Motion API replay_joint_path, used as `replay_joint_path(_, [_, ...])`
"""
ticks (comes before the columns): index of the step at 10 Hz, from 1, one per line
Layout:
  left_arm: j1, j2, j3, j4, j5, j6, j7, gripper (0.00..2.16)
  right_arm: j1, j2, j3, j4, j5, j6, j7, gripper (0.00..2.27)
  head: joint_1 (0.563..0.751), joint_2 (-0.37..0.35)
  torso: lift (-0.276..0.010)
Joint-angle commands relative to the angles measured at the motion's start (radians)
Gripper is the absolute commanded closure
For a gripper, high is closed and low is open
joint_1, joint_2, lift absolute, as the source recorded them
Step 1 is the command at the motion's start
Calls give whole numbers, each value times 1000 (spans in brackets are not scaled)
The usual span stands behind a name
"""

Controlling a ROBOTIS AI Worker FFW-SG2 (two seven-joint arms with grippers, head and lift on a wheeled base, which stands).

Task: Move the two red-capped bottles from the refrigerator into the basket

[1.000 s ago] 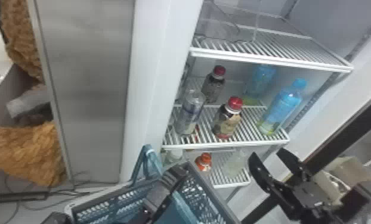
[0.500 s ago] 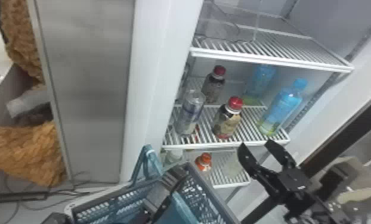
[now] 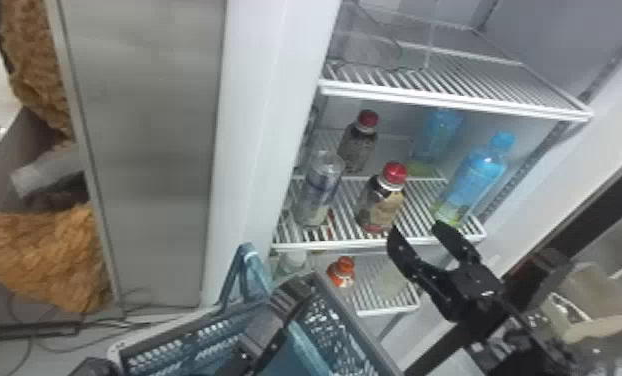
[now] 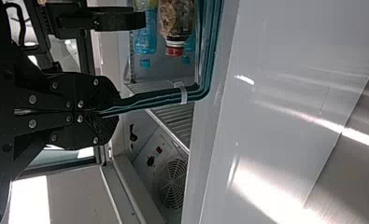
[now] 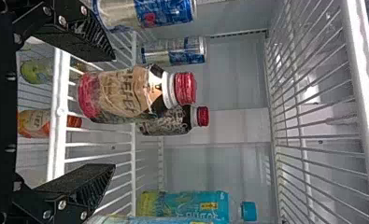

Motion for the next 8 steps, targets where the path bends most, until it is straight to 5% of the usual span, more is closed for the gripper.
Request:
replay_joint_path(1, [0, 1, 0, 0, 0, 0, 0, 1204, -40, -13, 20, 38, 14, 4, -1, 213, 695, -350, 0])
replay_joint_path(8, [0, 2, 0, 0, 4, -5, 0, 1204, -209, -55, 102, 210, 28, -30, -23, 214, 695, -350, 0])
